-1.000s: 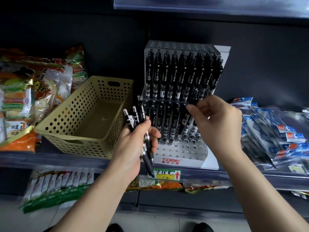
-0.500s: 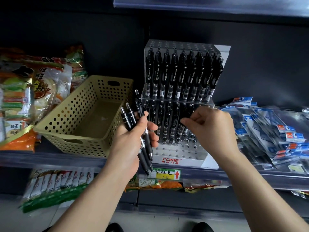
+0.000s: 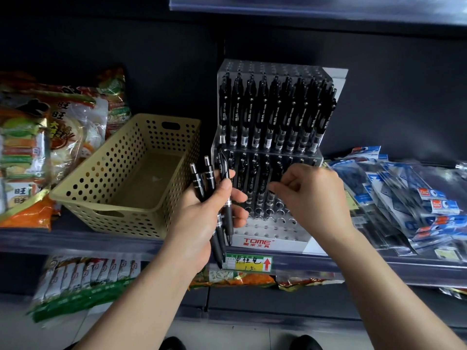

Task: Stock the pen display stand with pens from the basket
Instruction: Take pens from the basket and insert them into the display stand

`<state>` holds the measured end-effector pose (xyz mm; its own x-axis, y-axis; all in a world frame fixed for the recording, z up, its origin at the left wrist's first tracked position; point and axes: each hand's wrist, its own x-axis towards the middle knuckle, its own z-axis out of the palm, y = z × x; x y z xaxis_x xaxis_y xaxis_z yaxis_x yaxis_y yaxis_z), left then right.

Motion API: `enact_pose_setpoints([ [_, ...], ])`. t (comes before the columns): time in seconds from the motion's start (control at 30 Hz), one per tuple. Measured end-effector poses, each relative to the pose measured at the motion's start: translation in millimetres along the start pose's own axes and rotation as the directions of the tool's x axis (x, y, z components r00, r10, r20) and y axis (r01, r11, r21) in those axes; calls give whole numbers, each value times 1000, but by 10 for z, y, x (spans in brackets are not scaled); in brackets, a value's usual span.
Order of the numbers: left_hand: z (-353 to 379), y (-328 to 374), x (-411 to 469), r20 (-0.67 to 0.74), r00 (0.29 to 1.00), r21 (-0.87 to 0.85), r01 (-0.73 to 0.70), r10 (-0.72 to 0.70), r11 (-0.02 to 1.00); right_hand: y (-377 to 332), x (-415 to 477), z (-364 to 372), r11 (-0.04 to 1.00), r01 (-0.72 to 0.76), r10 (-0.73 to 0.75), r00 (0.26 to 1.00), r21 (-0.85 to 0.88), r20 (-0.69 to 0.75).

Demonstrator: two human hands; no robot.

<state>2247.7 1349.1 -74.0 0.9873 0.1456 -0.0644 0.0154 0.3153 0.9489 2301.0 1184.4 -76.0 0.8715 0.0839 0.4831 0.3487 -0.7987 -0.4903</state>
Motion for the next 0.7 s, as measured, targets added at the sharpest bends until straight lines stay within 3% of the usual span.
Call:
enact_pose_setpoints([
  [0.17, 36, -14, -22, 108, 994, 96, -26, 16, 995, -47, -5, -68, 998, -51, 50, 998, 35, 36],
  [0.27, 65, -31, -41, 146, 989, 121, -23, 5, 992, -145, -1, -179, 960, -132, 125, 991, 247, 43],
  [0.37, 103, -59, -64, 180, 984, 97, -22, 4, 995, -274, -23, -268, 745, -266, 144, 960, 611, 242],
  [0.43, 123, -77, -72, 198, 980, 83, -25, 8, 996, -296, -46, -271, 650, -318, 104, 937, 690, 333],
  [0.53, 144, -102, -81, 180, 983, 84, -51, 35, 995, -284, -49, -257, 576, -347, 102, 929, 740, 356],
  [0.6, 155, -144, -73, 124, 986, 156, -127, 108, 980, -291, -61, -264, 593, -323, 124, 942, 737, 313],
  [0.7, 176, -209, -60, 77, 984, 224, -172, 159, 959, -320, -73, -282, 700, -266, 124, 959, 663, 254],
])
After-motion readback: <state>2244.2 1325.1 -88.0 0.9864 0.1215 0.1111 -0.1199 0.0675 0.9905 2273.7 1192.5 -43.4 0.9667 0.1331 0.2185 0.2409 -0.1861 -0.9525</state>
